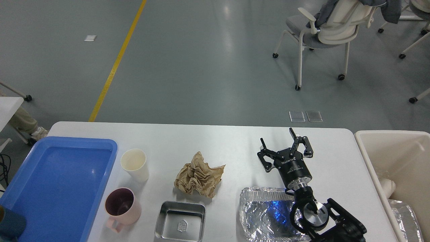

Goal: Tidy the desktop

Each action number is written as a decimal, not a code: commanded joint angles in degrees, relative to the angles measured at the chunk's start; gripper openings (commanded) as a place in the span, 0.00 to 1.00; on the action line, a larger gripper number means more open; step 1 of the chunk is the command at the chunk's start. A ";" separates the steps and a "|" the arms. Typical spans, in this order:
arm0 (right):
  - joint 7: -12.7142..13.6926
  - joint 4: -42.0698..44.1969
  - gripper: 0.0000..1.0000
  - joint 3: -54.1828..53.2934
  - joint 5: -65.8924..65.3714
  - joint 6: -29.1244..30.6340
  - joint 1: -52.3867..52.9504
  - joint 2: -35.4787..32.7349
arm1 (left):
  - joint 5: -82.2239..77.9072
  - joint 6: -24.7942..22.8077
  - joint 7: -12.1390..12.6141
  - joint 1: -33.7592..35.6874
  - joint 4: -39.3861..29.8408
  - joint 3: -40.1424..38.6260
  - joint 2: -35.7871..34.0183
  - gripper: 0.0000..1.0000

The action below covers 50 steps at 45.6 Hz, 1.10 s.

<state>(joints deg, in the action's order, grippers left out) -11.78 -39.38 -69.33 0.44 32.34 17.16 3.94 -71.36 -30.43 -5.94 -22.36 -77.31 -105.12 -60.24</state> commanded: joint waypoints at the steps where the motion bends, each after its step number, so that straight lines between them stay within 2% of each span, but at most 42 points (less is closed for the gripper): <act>1: 0.00 -0.17 1.00 -0.02 0.00 0.01 -0.81 0.10 | 8.06 -4.98 -0.30 -0.40 3.47 -5.36 0.82 0.97; 3: 0.00 -0.17 1.00 -0.02 0.00 0.01 -1.24 0.63 | 8.35 -5.86 0.23 -0.84 6.54 -5.10 0.04 0.98; 12: 0.00 -0.61 1.00 0.07 -0.08 0.01 -2.30 1.42 | 0.97 -6.31 -0.21 -0.32 13.58 -1.50 -5.41 0.97; 19: 0.00 -2.02 1.00 0.07 -0.08 0.01 -3.80 1.25 | -0.71 -6.30 -0.30 3.72 15.52 1.23 -7.35 0.97; 24: 0.00 -2.11 1.00 -0.02 -0.08 0.01 -4.06 0.98 | -3.52 -6.04 -0.30 9.25 18.33 5.35 -8.49 0.97; 32: 0.00 -2.11 1.00 -0.11 -0.08 0.01 -4.41 0.46 | -8.53 -5.78 -1.79 24.54 24.57 17.56 -7.79 0.98; 36: 0.00 -2.11 1.00 -0.11 -0.08 0.01 -4.41 0.19 | -8.53 -5.60 -2.23 29.99 25.72 23.02 -7.53 0.97; 50: 0.00 -2.11 1.00 -0.11 -0.08 0.01 -3.97 -0.86 | -8.36 -5.34 -2.41 34.49 25.89 25.66 -3.40 0.97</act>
<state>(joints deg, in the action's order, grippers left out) -11.77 -41.54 -69.44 0.35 32.35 12.87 3.41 -79.83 -35.87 -8.05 11.06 -51.51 -79.86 -65.17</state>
